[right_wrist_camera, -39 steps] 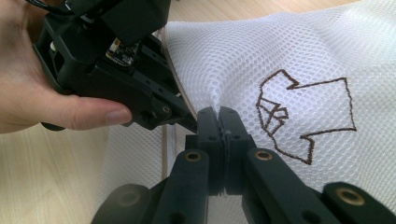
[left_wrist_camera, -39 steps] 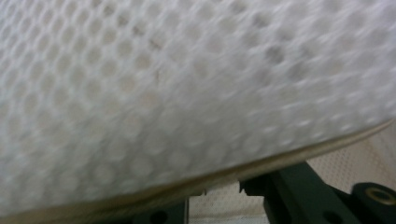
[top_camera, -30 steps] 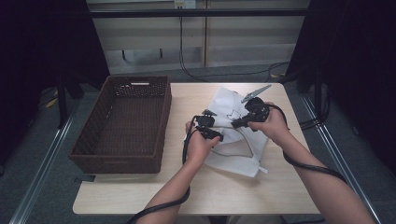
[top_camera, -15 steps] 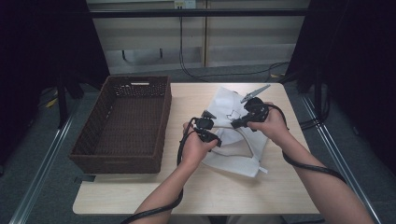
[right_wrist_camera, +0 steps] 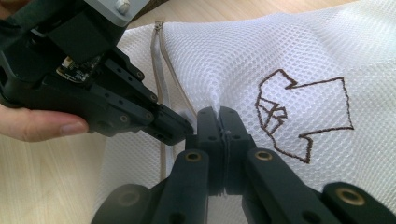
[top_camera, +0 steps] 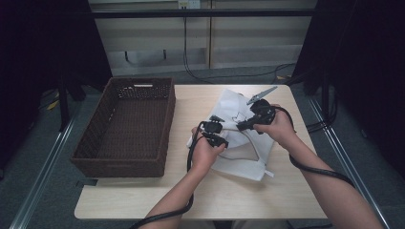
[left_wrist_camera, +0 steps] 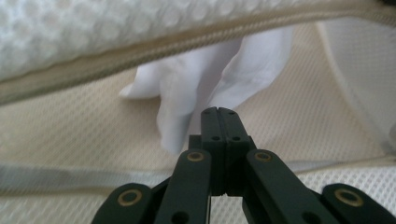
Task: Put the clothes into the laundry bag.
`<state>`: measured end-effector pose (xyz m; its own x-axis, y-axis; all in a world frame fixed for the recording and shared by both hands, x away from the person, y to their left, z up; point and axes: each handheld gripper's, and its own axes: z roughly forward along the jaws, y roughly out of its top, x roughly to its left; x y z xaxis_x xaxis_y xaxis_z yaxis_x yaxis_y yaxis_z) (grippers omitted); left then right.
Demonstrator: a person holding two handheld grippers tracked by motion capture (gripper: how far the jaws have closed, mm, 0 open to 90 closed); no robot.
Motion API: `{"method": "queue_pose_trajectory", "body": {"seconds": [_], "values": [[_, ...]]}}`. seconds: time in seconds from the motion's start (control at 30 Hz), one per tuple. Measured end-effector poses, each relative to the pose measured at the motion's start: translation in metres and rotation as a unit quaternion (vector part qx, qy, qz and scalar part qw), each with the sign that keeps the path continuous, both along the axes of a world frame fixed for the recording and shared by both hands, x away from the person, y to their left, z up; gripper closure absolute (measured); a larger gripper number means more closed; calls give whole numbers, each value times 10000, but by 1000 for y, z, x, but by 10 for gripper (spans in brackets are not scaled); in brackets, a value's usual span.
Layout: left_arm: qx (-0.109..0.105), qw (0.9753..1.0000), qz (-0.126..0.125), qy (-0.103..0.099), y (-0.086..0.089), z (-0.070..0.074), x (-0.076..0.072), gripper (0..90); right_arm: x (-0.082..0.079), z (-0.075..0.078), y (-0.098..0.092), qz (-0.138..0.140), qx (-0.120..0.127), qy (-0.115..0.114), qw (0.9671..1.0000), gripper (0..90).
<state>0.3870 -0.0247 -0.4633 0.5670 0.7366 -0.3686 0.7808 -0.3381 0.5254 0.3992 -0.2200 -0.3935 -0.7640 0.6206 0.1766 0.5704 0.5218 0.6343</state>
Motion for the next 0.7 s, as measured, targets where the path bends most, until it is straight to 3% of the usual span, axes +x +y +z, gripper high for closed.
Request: {"method": "queue_pose_trajectory", "body": {"seconds": [0.2, 0.27, 0.43, 0.7], "values": [[-111, 9998, 62, -166, -7, -5, 1, 900, 0, -1, 1, 1, -27, 3, 10000, 898], [-52, 9998, -11, -179, -7, -7, 3, 900, 0, -1, 0, -1, -24, 5, 10000, 898], [-180, 9990, 233, -331, -12, -13, 7, 900, 0, -1, 0, -6, -7, 19, 10000, 898], [-272, 9976, 376, -514, -11, -16, 12, 885, 0, -2, 0, 12, -5, 41, 10000, 898]]}}
